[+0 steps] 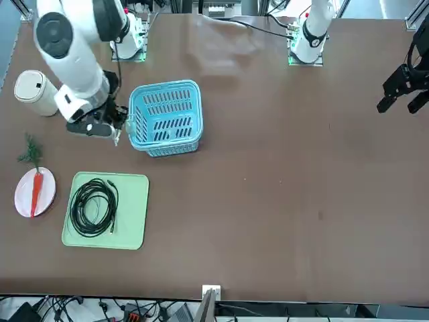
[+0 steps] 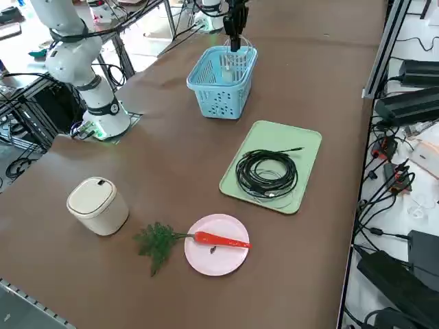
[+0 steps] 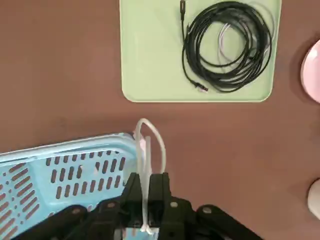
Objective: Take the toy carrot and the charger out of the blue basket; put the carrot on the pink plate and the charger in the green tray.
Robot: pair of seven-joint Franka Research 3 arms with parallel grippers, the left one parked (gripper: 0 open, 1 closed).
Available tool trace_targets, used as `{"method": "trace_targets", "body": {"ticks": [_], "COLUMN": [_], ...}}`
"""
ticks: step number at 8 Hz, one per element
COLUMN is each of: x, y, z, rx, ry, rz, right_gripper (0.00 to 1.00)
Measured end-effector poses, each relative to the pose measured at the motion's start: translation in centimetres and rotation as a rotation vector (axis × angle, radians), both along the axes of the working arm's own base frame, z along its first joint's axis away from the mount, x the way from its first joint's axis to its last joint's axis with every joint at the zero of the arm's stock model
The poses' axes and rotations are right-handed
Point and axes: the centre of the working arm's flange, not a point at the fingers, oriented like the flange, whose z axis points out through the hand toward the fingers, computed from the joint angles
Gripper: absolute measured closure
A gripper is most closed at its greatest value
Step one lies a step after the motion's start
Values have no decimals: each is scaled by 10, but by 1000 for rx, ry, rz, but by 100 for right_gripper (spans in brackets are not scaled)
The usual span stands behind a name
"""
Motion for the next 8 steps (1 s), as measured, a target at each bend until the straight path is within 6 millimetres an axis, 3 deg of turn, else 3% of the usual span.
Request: {"method": "trace_targets", "body": {"ticks": [2,4,6,8], "x": [16,31,50,79], "y": [-40,-69,-85,-89], "z": [16,18,-2,-36], "rx": [16,22,33,43], "ry": [-18,-24,-1,-11], "rz": [29,38,43,44], "right_gripper": [97,97,97,97]}}
